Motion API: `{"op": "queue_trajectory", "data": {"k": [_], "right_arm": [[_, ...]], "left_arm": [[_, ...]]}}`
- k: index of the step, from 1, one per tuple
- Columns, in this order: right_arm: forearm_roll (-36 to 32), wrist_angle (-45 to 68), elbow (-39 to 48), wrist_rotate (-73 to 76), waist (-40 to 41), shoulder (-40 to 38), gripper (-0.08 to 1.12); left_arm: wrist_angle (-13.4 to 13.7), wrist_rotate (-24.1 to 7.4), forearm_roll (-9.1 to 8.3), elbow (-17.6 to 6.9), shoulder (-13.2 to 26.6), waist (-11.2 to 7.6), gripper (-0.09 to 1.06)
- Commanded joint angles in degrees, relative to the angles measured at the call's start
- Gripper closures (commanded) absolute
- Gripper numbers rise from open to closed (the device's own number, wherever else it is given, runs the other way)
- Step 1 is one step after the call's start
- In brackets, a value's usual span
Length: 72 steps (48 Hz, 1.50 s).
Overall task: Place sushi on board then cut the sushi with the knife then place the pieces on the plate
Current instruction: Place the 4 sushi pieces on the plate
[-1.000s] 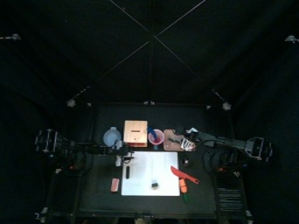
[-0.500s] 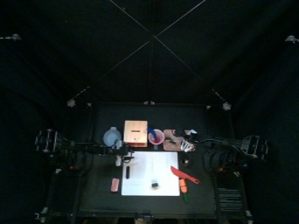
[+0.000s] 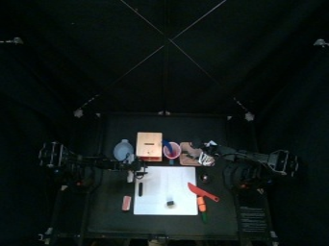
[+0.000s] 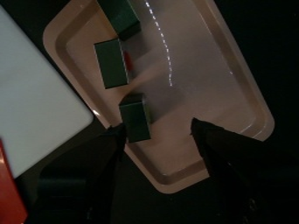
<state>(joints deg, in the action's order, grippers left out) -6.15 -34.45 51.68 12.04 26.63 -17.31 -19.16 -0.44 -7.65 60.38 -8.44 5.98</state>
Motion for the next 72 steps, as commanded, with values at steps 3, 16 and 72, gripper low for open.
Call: {"op": "queue_trajectory", "data": {"k": [3, 16, 72], "right_arm": [[0.1, 0.0, -2.6, 0.1, -2.4, -3.5, 0.12], [2.2, 2.5, -8.2, 0.2, -19.3, -2.7, 0.12], [9.6, 4.6, -32.5, 0.1, -43.3, 29.7, 0.13]], "left_arm": [[-0.3, 0.0, 0.00, -0.7, -0.5, 0.18, 0.22], [-0.3, 0.1, 0.09, -0.6, -0.7, 0.18, 0.22], [-0.3, 0.1, 0.09, -0.6, -2.4, 0.00, 0.22]]}}
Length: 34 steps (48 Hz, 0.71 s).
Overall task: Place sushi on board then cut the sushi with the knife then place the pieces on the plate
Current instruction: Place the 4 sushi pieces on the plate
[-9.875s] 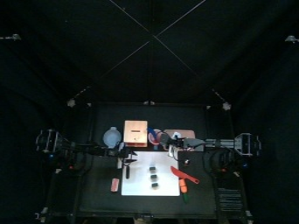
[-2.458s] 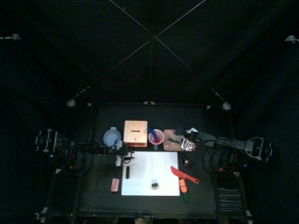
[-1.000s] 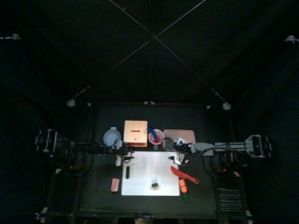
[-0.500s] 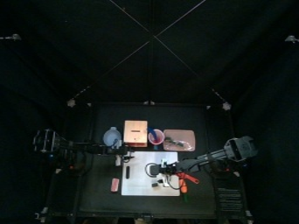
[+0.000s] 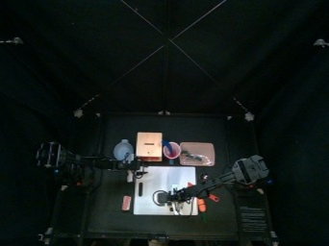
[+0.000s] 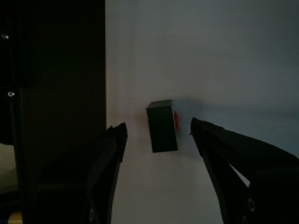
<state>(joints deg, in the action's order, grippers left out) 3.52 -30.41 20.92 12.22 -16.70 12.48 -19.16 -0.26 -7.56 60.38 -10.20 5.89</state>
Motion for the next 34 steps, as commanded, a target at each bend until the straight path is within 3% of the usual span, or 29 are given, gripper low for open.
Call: {"op": "queue_trajectory", "data": {"k": [1, 18, 34], "right_arm": [[-0.1, 0.5, -1.8, -0.1, 0.0, 0.2, 0.14], [-1.4, 1.5, 0.3, 0.0, 1.1, -1.2, 0.48], [-6.5, -5.4, 11.8, 0.0, 15.1, -19.1, 0.48]], "left_arm": [[-0.3, -0.1, 0.00, -0.6, -0.6, 0.09, 0.22], [-0.3, -0.2, -0.09, -0.5, -0.6, 0.18, 0.22], [-0.3, -0.2, -0.26, -0.5, -0.7, 0.18, 0.22]]}}
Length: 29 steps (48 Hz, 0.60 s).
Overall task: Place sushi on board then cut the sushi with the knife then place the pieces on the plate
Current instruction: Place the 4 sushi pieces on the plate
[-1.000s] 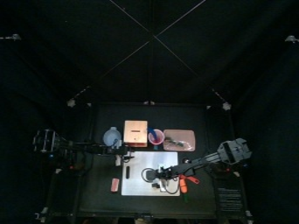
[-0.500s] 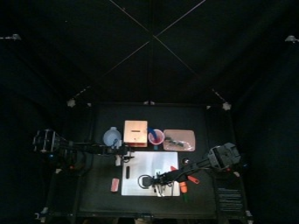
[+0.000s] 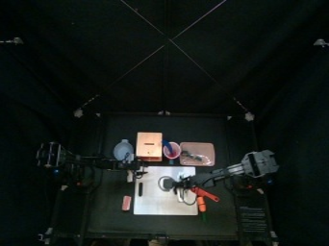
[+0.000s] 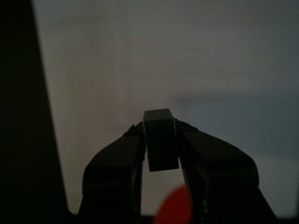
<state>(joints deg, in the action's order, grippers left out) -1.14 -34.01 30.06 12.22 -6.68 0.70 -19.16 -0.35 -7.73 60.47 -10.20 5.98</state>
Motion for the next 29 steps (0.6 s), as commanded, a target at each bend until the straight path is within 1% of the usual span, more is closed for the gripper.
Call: {"op": "queue_trajectory", "data": {"k": [1, 7, 15, 22, 29], "right_arm": [[-2.5, -2.5, 3.3, 0.1, 6.3, -8.3, 0.48], [-6.2, -6.2, 7.2, 0.0, 15.6, -13.1, 0.48], [-9.0, -7.3, 10.5, -0.1, 27.4, -16.0, 0.48], [-8.5, -6.5, 12.8, -0.9, 34.5, -15.4, 0.47], [-9.2, -4.0, 15.2, -0.2, 37.8, -12.7, 0.46]], "left_arm": [[-0.3, -0.1, -0.09, -0.5, -0.6, 0.00, 0.22], [-0.3, -0.1, -0.09, -0.6, -0.7, 0.00, 0.22], [-0.3, -0.1, -0.26, -0.6, -0.6, 0.00, 0.22], [-0.3, -0.2, -0.35, -0.6, -0.6, 0.00, 0.22], [-0.3, -0.2, -0.62, -0.6, -0.5, 0.18, 0.22]]}}
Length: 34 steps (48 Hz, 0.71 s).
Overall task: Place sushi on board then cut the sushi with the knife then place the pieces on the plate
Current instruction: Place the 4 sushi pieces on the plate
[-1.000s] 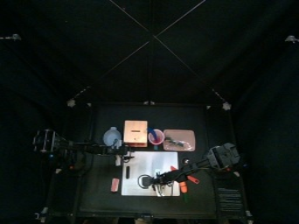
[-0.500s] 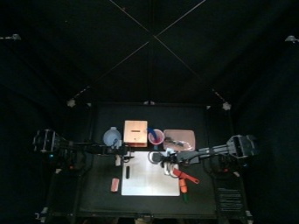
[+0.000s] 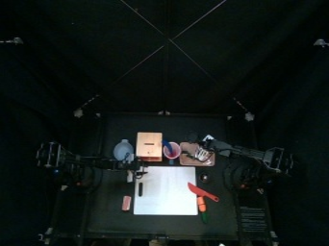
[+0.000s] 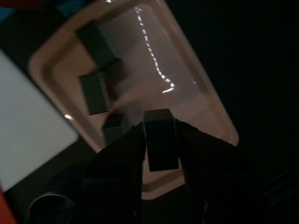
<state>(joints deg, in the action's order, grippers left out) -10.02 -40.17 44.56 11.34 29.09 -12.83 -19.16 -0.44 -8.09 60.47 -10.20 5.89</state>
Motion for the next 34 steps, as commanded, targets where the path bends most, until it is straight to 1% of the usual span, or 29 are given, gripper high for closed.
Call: {"op": "queue_trajectory", "data": {"k": [1, 4, 9, 15, 19, 27, 34], "right_arm": [[-0.3, 2.9, 1.0, 0.7, 2.5, 1.2, 0.45], [0.2, 5.7, 1.8, 0.7, 3.6, 2.6, 0.42], [1.1, 10.3, 3.0, 0.7, 4.7, 4.4, 0.34], [0.9, 11.2, 3.3, 0.6, 5.7, 4.8, 0.25], [0.6, 11.1, 2.9, 0.6, 5.8, 3.8, 0.22], [0.3, 8.1, 1.5, 0.4, 5.0, -0.3, 0.21], [-0.8, 7.0, 0.5, 0.5, 0.9, -4.7, 0.21]], "left_arm": [[-0.3, -0.1, -0.35, -0.5, -0.5, 0.26, 0.22], [-0.3, -0.1, -0.70, -0.5, -0.5, 0.44, 0.22], [-0.3, 0.0, -0.97, -0.6, -0.5, 0.53, 0.22], [-0.2, 0.0, -0.88, -0.5, -0.5, 0.44, 0.22], [-0.3, 0.0, -0.88, -0.5, -0.5, 0.44, 0.22], [-0.3, 0.1, -0.79, -0.8, -1.0, 0.35, 0.22], [-0.3, 0.1, -0.79, -0.6, -1.7, 0.09, 0.22]]}}
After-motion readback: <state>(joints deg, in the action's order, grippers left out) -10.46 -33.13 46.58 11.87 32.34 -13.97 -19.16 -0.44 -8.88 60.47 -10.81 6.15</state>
